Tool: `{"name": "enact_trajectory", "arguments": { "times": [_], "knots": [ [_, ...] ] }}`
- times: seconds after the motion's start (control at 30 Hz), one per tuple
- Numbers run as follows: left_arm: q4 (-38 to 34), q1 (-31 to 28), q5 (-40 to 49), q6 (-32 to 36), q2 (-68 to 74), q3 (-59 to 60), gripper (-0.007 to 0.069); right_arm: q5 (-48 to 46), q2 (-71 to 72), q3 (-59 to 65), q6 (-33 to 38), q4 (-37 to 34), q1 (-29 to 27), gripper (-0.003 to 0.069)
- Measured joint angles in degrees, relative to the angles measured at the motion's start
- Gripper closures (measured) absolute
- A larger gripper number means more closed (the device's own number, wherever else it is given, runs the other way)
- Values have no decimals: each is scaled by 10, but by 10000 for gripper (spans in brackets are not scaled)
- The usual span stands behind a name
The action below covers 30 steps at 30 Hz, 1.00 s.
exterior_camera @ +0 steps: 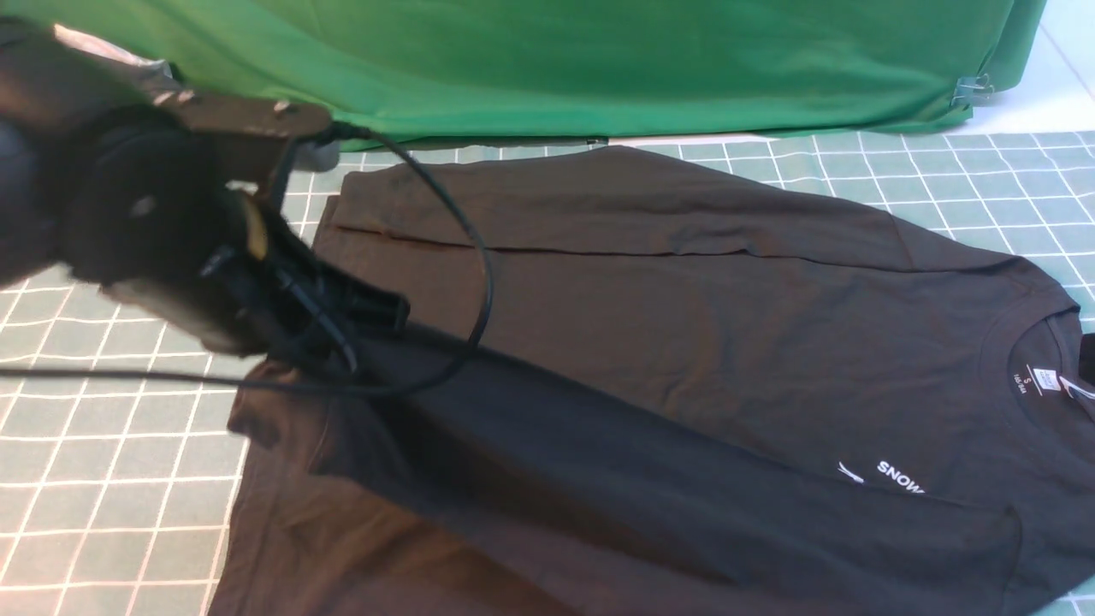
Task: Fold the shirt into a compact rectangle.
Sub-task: 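Fold the left side of the black T-shirt inward over its body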
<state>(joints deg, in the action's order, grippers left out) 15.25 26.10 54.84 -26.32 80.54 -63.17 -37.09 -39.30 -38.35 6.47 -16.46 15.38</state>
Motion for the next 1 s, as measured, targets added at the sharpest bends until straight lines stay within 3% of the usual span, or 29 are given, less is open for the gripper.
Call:
{"name": "enact_trajectory", "arguments": {
  "times": [0.17,0.33,0.73,0.83,1.0],
  "knots": [
    [-9,-49,-6,-3,57,-32,582,-5,0,0,0,0,0,597],
    [-66,-101,-40,52,112,-59,582,-7,0,0,0,0,0,597],
    [-65,-106,-54,86,167,-69,566,-9,0,0,0,0,0,587],
    [-57,-106,-55,89,167,-69,503,-9,0,0,0,0,0,582],
    [-7,-106,-59,54,167,-69,277,-9,0,0,0,0,0,575]
  ]
}}
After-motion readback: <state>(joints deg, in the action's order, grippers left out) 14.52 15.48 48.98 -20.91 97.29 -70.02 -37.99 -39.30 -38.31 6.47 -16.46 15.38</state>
